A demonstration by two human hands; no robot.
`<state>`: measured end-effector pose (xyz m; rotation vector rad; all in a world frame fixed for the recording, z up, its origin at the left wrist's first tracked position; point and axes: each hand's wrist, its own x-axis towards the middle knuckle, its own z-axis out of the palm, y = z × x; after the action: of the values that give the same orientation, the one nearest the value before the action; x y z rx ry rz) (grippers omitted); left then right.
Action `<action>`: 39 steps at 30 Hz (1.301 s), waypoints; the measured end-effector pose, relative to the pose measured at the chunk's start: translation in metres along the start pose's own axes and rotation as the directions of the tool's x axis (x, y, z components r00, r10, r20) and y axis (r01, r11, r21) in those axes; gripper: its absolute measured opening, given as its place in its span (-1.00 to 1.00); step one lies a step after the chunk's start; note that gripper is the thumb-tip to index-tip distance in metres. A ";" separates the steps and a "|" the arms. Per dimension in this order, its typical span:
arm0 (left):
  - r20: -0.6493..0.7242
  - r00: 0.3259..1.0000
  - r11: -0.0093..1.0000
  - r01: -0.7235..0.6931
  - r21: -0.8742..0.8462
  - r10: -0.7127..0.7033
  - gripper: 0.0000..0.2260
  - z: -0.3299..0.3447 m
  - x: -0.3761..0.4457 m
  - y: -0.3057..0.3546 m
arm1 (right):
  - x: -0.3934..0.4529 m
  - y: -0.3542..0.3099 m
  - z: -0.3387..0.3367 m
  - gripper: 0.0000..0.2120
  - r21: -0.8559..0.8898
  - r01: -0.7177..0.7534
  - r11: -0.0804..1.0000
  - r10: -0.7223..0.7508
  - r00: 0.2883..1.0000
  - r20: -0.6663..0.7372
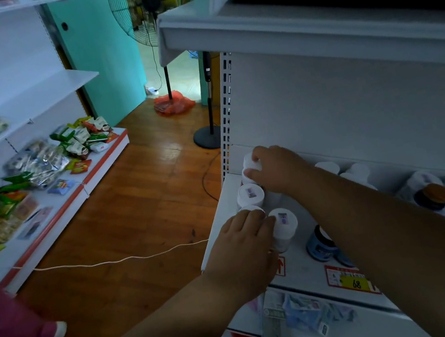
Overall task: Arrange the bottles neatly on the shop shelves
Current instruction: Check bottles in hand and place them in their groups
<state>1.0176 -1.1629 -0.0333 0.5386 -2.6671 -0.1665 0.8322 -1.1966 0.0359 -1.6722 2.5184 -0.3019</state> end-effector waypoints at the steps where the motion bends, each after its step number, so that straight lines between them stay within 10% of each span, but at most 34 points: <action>1: -0.004 1.000 1.000 0.014 -0.011 -0.014 -0.52 -0.001 0.000 -0.001 | 0.003 -0.001 0.003 -0.60 -0.016 0.016 1.000 -0.016 1.000 0.001; 7: -0.056 0.998 0.999 0.024 -0.035 -0.026 -0.60 -0.015 0.007 -0.008 | 0.009 -0.002 0.009 -0.68 -0.025 0.013 1.000 -0.014 0.997 -0.072; 12: -0.061 0.983 0.967 0.157 -0.201 -0.173 -0.52 -0.028 0.015 -0.015 | -0.004 -0.001 -0.013 -0.66 0.332 -0.071 0.941 0.162 0.954 -0.254; 17: -0.204 0.944 0.897 0.157 -0.413 -0.259 -0.52 -0.044 0.030 -0.005 | -0.064 0.007 -0.053 -0.76 0.730 0.156 0.665 0.363 0.787 -0.499; 21: -0.232 0.948 0.835 0.059 -0.547 -0.219 -0.47 -0.043 0.037 0.033 | -0.128 0.018 -0.058 -0.88 0.917 0.226 0.327 0.571 0.726 -0.383; 39: 0.099 0.987 0.663 -0.010 -0.749 0.126 -0.36 0.036 0.061 0.279 | -0.344 0.188 -0.089 -0.73 0.870 0.068 0.488 0.609 0.687 -0.396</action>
<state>0.8554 -0.9300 0.0111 0.1436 -2.4246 -1.2620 0.7802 -0.7995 0.0727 -0.7094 2.2164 -2.0372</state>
